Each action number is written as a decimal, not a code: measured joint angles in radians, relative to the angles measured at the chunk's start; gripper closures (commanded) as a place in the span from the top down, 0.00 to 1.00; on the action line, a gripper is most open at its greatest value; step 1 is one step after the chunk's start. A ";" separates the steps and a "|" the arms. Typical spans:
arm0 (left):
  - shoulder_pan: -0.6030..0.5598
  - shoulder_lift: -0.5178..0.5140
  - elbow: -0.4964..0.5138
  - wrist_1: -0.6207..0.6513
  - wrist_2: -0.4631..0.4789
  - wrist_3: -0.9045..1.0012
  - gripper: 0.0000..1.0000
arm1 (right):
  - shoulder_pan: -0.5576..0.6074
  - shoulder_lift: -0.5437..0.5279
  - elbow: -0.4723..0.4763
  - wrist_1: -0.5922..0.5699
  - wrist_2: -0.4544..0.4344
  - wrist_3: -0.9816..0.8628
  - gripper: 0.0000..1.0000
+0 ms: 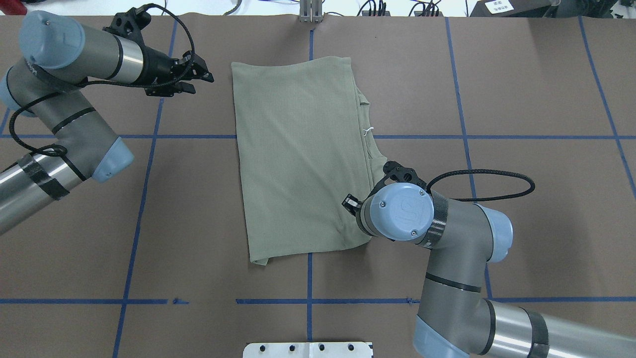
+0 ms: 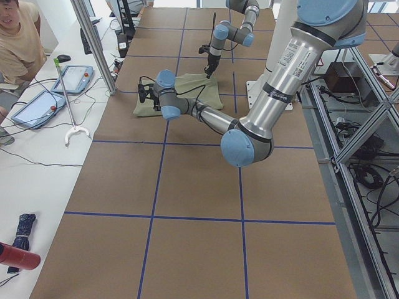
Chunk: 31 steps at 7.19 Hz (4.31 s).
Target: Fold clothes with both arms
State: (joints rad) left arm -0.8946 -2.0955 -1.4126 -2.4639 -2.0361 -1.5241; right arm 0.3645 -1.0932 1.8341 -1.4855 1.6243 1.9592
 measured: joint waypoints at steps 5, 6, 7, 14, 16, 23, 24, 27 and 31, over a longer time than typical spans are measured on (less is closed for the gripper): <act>0.175 0.113 -0.292 0.071 0.024 -0.266 0.64 | -0.052 -0.056 0.114 -0.019 -0.008 0.084 0.00; 0.218 0.141 -0.338 0.079 0.054 -0.295 0.64 | -0.060 -0.062 0.126 -0.032 -0.010 0.095 0.00; 0.272 0.160 -0.379 0.098 0.105 -0.323 0.65 | -0.066 -0.066 0.131 -0.042 -0.011 0.101 0.00; 0.537 0.220 -0.514 0.289 0.320 -0.454 0.78 | -0.074 -0.073 0.137 -0.049 -0.014 0.104 0.00; 0.563 0.248 -0.511 0.315 0.358 -0.470 0.76 | -0.074 -0.073 0.137 -0.049 -0.014 0.104 0.00; 0.664 0.250 -0.488 0.386 0.373 -0.476 0.61 | -0.076 -0.072 0.137 -0.049 -0.014 0.102 0.00; 0.665 0.246 -0.486 0.386 0.374 -0.476 0.61 | -0.076 -0.072 0.137 -0.050 -0.014 0.102 0.00; 0.667 0.238 -0.474 0.385 0.376 -0.470 0.59 | -0.076 -0.071 0.137 -0.049 -0.014 0.102 0.00; 0.664 0.235 -0.465 0.385 0.376 -0.464 0.05 | -0.076 -0.072 0.137 -0.050 -0.014 0.103 0.00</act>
State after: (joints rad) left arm -0.2308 -1.8604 -1.8775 -2.0785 -1.6597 -1.9882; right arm 0.2884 -1.1657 1.9712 -1.5355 1.6107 2.0617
